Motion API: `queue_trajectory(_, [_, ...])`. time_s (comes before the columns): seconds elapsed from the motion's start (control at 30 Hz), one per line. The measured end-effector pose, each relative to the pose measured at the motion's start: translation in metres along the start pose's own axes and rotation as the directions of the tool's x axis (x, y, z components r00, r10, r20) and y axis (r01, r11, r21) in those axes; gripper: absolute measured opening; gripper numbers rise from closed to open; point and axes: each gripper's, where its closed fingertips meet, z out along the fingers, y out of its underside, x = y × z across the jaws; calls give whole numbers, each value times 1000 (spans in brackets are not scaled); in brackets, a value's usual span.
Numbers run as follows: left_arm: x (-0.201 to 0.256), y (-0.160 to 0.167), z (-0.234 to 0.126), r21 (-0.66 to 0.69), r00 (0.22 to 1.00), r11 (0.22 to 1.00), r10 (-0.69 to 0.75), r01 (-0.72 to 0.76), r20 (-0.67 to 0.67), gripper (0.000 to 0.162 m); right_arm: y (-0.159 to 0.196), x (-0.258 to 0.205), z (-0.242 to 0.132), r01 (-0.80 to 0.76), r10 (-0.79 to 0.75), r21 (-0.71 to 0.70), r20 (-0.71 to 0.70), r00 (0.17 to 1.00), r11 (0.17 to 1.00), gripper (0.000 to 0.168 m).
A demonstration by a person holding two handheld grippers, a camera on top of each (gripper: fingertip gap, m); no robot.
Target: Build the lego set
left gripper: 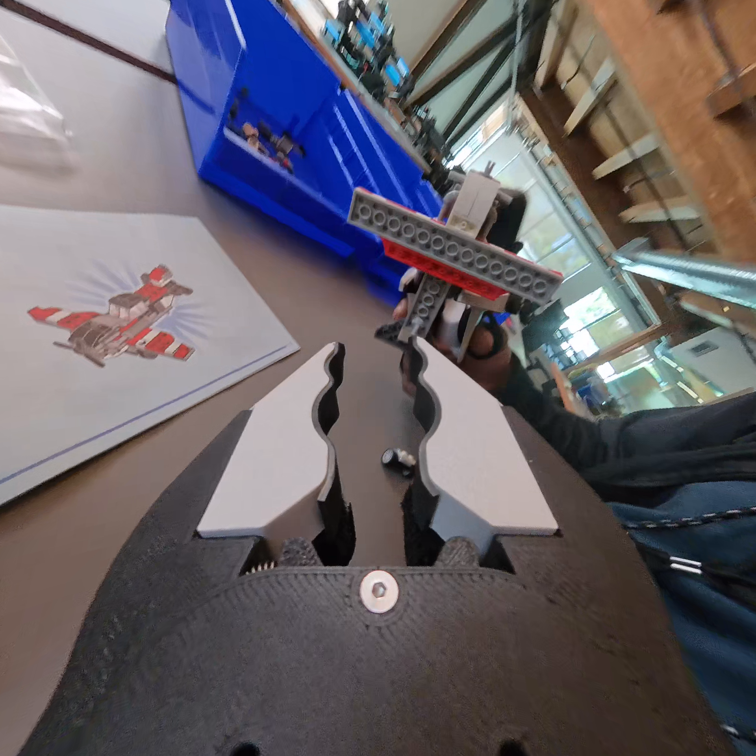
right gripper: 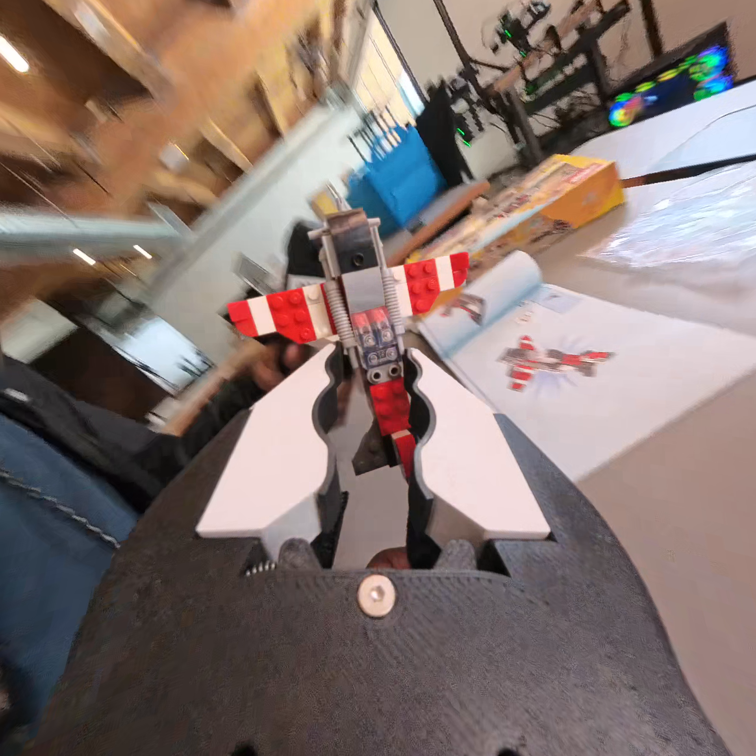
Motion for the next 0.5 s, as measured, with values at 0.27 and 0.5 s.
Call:
queue_trajectory(0.27, [20, -19, 3, 127, 997, 991, 52, -45, -53, 32, -12, -24, 12, -358, 300, 150, 308, 903, 922, 29])
queue_trajectory(0.5, [31, -13, 12, 108, 993, 992, 68, -58, -93, 32, -12, -27, 15, -380, 311, 153, 344, 886, 912, 29])
